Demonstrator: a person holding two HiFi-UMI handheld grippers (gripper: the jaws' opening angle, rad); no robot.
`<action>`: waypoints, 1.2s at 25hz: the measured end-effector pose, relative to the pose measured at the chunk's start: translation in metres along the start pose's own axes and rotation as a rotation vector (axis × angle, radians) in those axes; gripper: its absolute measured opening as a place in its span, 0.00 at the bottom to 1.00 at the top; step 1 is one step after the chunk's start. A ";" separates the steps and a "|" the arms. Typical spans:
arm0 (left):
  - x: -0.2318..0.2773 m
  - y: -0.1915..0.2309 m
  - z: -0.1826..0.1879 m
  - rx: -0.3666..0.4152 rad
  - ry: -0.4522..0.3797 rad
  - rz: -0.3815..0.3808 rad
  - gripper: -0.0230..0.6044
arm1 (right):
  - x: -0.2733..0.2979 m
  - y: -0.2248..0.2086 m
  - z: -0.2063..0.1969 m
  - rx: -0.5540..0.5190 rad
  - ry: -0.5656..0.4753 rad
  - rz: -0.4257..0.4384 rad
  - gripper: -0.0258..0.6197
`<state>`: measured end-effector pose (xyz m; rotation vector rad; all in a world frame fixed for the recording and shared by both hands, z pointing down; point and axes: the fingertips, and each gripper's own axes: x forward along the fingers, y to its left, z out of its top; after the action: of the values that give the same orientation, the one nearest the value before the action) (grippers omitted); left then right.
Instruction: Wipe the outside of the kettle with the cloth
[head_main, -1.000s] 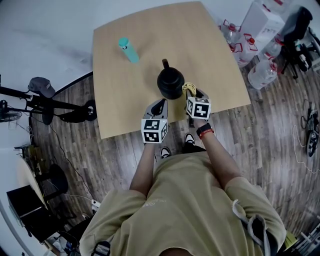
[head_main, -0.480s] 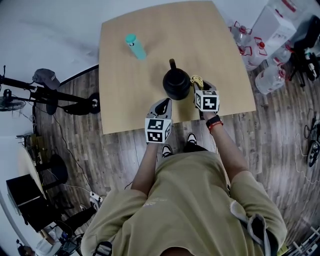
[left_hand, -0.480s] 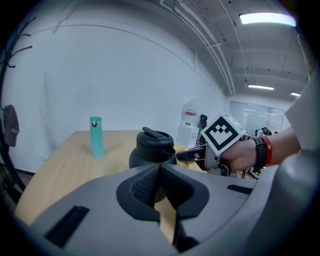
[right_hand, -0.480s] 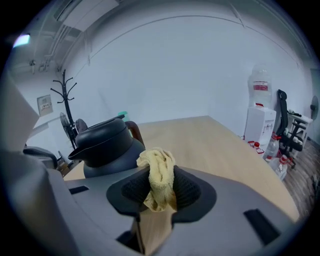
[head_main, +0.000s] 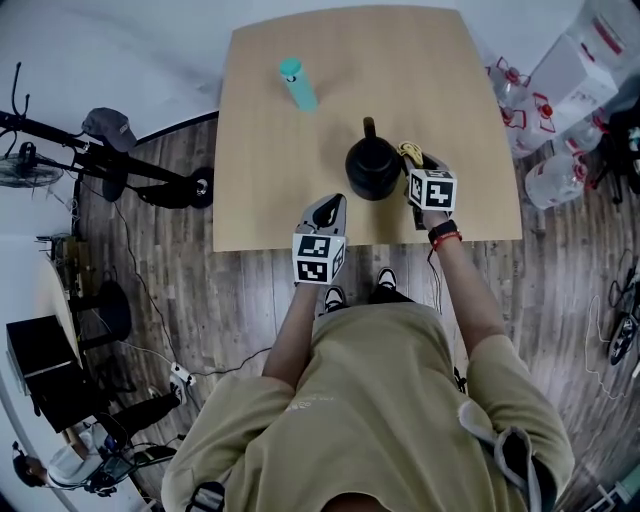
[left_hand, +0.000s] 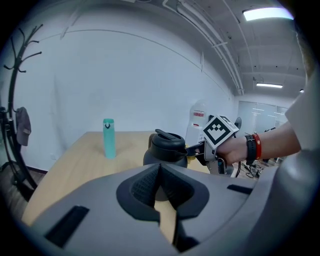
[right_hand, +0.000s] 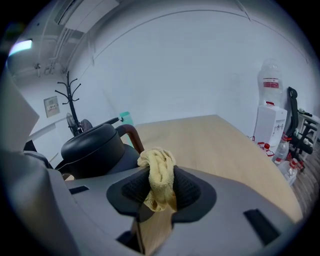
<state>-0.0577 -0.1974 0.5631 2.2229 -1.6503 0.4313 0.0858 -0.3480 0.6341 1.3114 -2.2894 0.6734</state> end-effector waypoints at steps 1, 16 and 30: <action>-0.002 0.002 -0.001 -0.001 0.000 0.004 0.07 | 0.001 0.000 0.000 0.004 0.002 0.002 0.25; -0.028 0.013 -0.012 0.013 -0.003 -0.041 0.07 | -0.049 0.002 -0.061 0.143 0.014 -0.121 0.25; -0.066 0.042 -0.025 0.015 -0.022 -0.091 0.07 | -0.076 0.103 -0.131 0.165 0.067 -0.078 0.25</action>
<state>-0.1178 -0.1412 0.5601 2.3106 -1.5540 0.3987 0.0462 -0.1739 0.6750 1.4216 -2.1556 0.8823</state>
